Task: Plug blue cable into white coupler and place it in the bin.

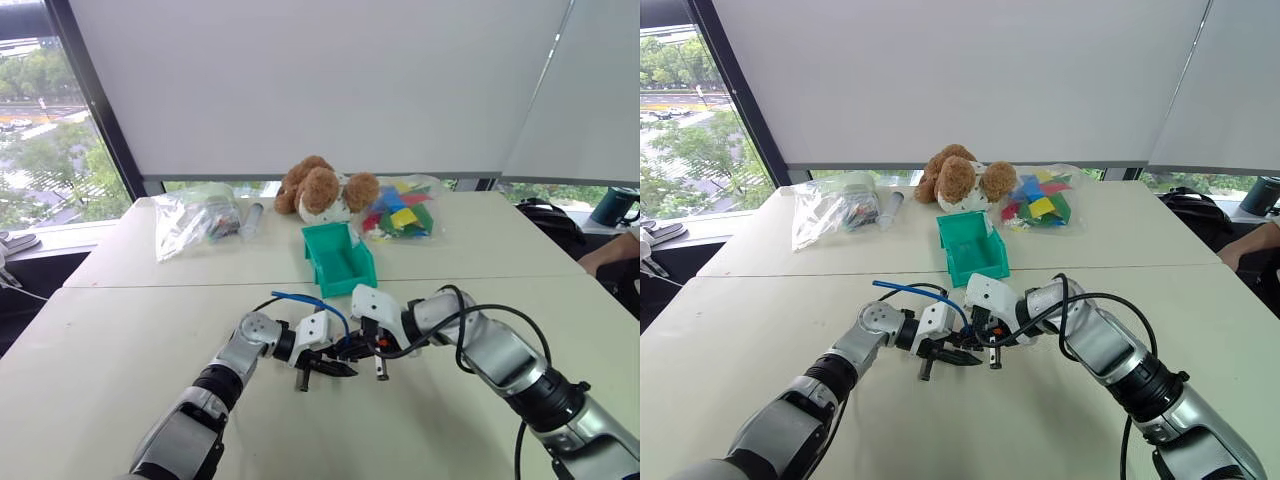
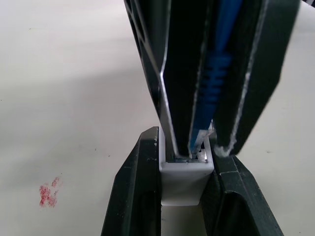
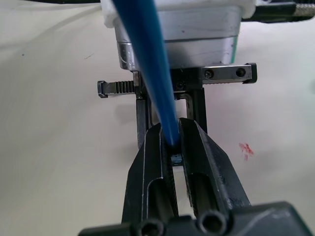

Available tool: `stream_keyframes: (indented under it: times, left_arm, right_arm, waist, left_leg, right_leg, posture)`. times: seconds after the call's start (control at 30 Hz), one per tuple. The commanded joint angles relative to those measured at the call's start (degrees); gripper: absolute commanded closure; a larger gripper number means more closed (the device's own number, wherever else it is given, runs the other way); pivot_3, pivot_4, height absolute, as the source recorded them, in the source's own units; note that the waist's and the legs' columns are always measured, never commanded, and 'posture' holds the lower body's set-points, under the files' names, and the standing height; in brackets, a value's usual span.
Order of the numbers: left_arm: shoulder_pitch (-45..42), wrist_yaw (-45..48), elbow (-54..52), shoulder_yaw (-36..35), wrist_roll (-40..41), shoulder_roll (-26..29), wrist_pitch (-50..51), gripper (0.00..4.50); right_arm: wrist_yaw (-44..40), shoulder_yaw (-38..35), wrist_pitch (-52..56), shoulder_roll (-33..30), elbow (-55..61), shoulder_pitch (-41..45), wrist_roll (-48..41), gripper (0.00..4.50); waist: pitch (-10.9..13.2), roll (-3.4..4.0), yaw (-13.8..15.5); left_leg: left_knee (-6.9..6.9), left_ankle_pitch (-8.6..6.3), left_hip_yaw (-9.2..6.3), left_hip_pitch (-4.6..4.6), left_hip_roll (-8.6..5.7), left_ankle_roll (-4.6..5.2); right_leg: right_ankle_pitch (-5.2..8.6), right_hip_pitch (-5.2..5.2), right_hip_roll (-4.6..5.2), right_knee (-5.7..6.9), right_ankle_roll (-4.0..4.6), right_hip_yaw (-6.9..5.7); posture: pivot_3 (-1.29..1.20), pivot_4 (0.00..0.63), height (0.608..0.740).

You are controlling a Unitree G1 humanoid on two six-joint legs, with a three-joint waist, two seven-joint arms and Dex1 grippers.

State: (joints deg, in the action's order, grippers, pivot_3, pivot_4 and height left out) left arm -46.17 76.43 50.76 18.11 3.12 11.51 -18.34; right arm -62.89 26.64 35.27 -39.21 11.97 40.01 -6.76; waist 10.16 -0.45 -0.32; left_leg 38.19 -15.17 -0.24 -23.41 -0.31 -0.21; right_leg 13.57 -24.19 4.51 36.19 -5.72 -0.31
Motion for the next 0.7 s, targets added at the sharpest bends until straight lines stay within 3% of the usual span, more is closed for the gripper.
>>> stream_keyframes:
  times: [0.03, 0.3, 0.43, 0.7]
  left_arm:
    - [0.57, -1.46, -0.47, -0.61, -0.88, -0.35, 0.29, 4.08]
    - [0.83, -1.51, -1.26, -1.3, -1.13, -0.44, 0.76, 4.08]
    - [1.07, -1.43, -2.41, -1.66, -0.85, -0.22, 1.39, 4.08]
    - [1.95, -2.22, -5.38, -2.24, -0.48, 0.87, 3.18, 4.08]
  right_arm:
    - [-1.59, 2.68, -1.04, 0.67, -1.84, 0.1, 1.95, 4.5]
    - [-4.33, 5.37, -3.34, 3.2, -11.38, -2.92, 3.7, 4.5]
    - [-5.21, 6.39, -4.51, 5.83, -17.51, -4.58, 4.35, 4.5]
    - [-5.91, 9.9, -8.37, 8.38, -22.9, -7.09, 8.66, 4.5]
  waist:
    - [-0.01, -0.01, -0.05]
    - [-0.29, -0.19, -0.23]
    - [-0.75, -0.49, -0.47]
    - [-2.1, -0.6, -0.79]
  left_leg:
    - [0.0, 0.0, 0.0, 0.01, 0.0, 0.0]
    - [-0.01, 0.0, -0.02, 0.26, 0.01, 0.0]
    - [-0.23, -0.1, -0.05, 1.09, 0.12, 0.13]
    - [-0.3, -0.15, -0.06, 1.23, 0.25, 0.2]
  right_leg:
    - [0.0, 0.01, 0.0, 0.0, 0.0, 0.0]
    - [0.0, 0.3, -0.01, -0.01, 0.0, -0.02]
    - [0.09, 1.09, -0.02, -0.19, 0.12, -0.07]
    - [0.13, 1.09, -0.11, -0.15, 0.18, -0.06]
  posture:
    - [0.0, 0.15, 0.74]
    - [0.0, 0.15, 0.74]
    - [0.0, 0.15, 0.74]
    - [0.0, 0.15, 0.74]
